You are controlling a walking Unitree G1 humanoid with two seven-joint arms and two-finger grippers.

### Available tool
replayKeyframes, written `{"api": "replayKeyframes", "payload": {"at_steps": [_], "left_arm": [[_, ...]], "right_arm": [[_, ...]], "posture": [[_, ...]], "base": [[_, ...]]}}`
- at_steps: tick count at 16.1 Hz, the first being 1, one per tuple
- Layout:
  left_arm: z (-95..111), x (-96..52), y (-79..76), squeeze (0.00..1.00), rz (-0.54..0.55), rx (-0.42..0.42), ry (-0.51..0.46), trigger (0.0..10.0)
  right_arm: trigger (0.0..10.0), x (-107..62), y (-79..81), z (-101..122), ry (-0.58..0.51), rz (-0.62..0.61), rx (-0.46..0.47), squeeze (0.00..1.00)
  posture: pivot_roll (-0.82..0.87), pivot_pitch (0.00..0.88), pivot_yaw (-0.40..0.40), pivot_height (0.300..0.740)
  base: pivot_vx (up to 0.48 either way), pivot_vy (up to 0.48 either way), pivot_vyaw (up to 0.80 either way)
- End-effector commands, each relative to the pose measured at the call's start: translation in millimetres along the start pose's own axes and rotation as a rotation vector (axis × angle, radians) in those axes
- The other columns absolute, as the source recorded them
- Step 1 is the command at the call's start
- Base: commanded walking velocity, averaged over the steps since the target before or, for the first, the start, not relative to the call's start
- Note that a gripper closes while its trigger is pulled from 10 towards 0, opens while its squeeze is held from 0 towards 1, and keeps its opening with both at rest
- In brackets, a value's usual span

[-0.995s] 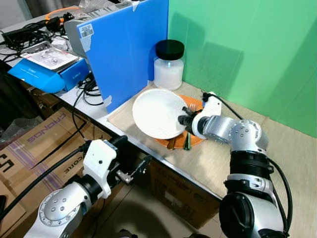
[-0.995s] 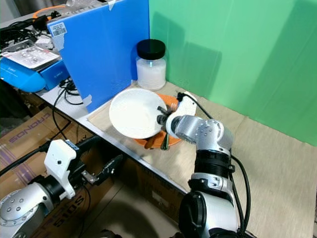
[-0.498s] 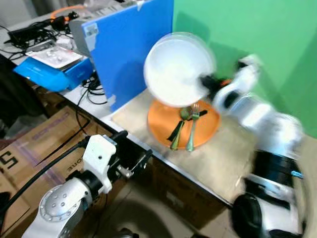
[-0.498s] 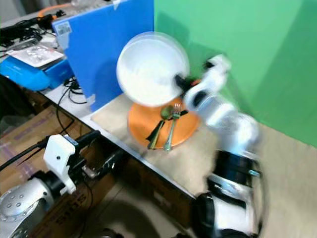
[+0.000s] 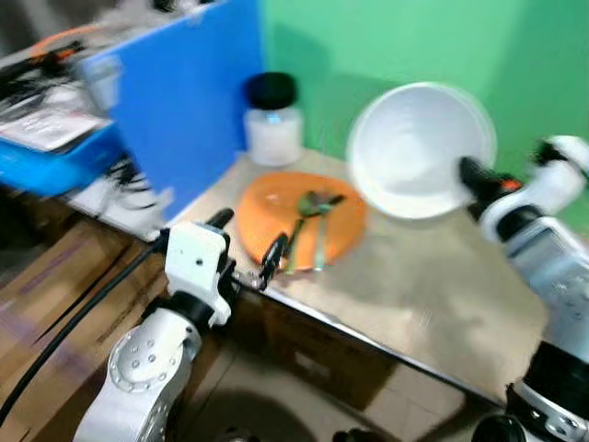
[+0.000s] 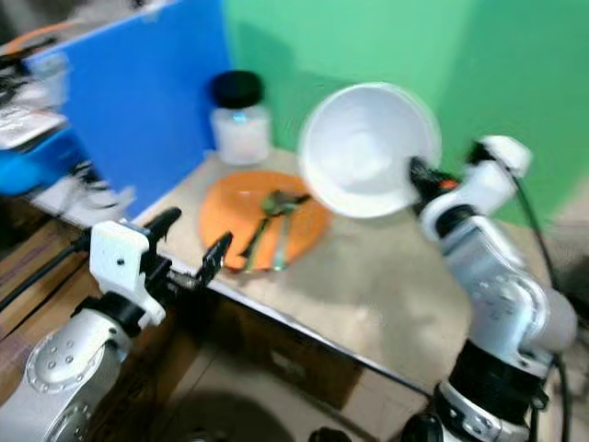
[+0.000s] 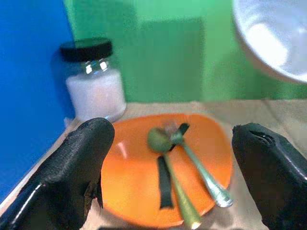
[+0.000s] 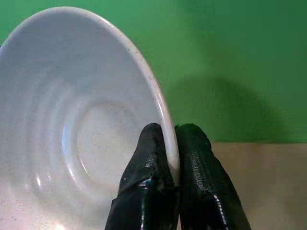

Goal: Setting the table

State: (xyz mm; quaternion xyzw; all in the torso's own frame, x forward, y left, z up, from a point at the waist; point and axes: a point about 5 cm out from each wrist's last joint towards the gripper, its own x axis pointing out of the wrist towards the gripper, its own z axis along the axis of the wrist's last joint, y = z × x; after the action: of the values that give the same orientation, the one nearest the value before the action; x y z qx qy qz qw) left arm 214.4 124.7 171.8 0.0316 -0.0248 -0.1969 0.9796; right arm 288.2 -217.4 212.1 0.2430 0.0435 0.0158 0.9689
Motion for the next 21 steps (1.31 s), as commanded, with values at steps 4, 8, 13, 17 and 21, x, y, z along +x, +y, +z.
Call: {"api": "replayKeyframes", "payload": {"at_steps": [4,8,13,17,21], "left_arm": [[6.9,-1.0,16.8,0.0,0.165,0.079,-0.028,10.0],[3.5,-15.7,31.2,0.0,0.282,0.128,0.012,10.0],[-1.5,-18.0,25.7,0.0,0.301,0.098,0.031,10.0],[-4.9,-17.3,28.0,0.0,0.339,0.076,0.039,10.0],[-10.9,-18.1,30.3,0.0,0.372,0.025,0.069,10.0]], "right_arm": [[10.0,-7.3,1.0,1.4,-0.062,-0.036,-0.114,0.0],[10.0,-4.7,0.3,-5.6,-0.067,-0.064,-0.096,0.0],[10.0,1.7,3.6,-10.0,-0.067,-0.069,-0.096,0.0],[10.0,2.9,7.3,-15.2,-0.064,-0.082,-0.168,0.0],[10.0,0.6,-3.8,-21.4,-0.044,-0.156,-0.12,0.0]], "posture": [[-0.08,0.004,0.055,0.74],[-0.06,0.0,0.019,0.74],[-0.06,0.0,0.004,0.74],[-0.07,0.0,0.007,0.74],[-0.08,0.01,0.013,0.74]], "base": [[0.0,0.0,-0.8],[0.0,0.0,-0.8],[0.0,0.0,-0.8],[0.0,0.0,-0.8],[0.0,0.0,-0.8]]}}
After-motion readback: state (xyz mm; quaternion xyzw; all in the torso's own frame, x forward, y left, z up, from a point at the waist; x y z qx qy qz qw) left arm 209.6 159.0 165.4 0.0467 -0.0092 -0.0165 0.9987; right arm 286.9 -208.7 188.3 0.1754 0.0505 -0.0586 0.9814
